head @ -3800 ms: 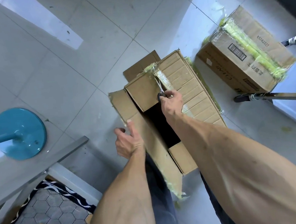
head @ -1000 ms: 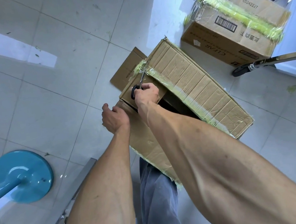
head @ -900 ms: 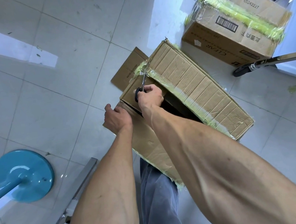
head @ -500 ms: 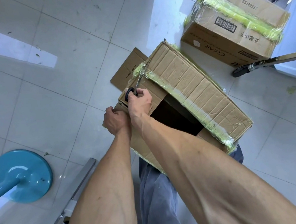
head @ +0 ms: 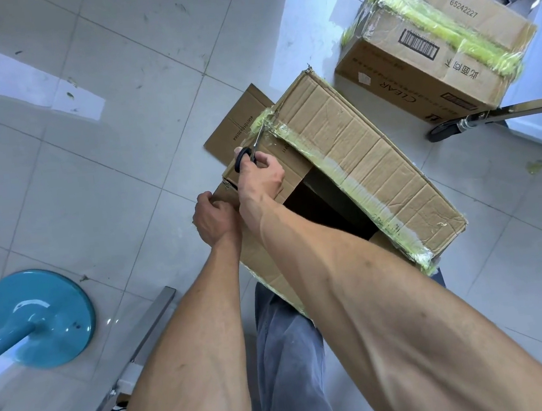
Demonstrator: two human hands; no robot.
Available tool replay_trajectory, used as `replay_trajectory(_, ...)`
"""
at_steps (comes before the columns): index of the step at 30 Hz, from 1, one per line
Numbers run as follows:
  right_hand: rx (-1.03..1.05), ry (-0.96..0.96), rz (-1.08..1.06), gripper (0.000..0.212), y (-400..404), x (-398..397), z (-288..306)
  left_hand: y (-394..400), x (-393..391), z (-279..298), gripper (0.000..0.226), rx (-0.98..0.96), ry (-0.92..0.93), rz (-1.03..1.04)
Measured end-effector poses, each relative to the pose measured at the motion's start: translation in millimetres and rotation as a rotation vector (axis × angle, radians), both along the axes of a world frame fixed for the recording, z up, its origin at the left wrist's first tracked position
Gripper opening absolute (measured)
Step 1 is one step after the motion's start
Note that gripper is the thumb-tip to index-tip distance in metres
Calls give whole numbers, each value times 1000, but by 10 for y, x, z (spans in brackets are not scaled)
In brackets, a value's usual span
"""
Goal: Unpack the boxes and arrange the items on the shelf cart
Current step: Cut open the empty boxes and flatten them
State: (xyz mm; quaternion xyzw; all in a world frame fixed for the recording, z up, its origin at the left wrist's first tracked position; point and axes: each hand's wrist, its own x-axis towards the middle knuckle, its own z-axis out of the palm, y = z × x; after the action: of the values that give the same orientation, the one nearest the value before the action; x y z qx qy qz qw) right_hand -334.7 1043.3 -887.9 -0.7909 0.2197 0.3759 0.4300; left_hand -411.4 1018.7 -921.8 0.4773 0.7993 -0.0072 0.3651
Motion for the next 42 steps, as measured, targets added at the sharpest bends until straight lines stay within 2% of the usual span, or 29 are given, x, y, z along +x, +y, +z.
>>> replay_trajectory(8,-25,7,-40,33,103,156,-99,45,50,41,39,-2,-7,-82)
replay_trajectory(13,-44,-85,-27,24,138,265,-120,91,82,82,37,28,25,-213)
replay_trajectory(18,-15,-75,-22,26,251,318,-93,130,163,99,34,1,45,-190)
replay_trajectory(24,-93,-163,-49,15,252,363,-109,111,158,107,34,-15,49,-233)
replay_trajectory(28,-30,-171,-77,29,286,469,-33,98,126,111,35,-63,85,-217)
replay_trajectory(32,16,-110,15,31,359,845,95,69,57,43,41,-101,71,-151)
replay_trajectory(34,31,-170,118,30,307,861,176,77,98,26,43,-90,30,-128)
replay_trajectory(37,6,-264,275,29,104,612,233,137,233,87,44,-38,17,35)
replay_trajectory(40,-75,-279,445,17,-143,445,287,164,374,210,38,74,59,122)
replay_trajectory(42,-143,-272,618,7,-332,440,328,162,480,326,25,124,-2,176)
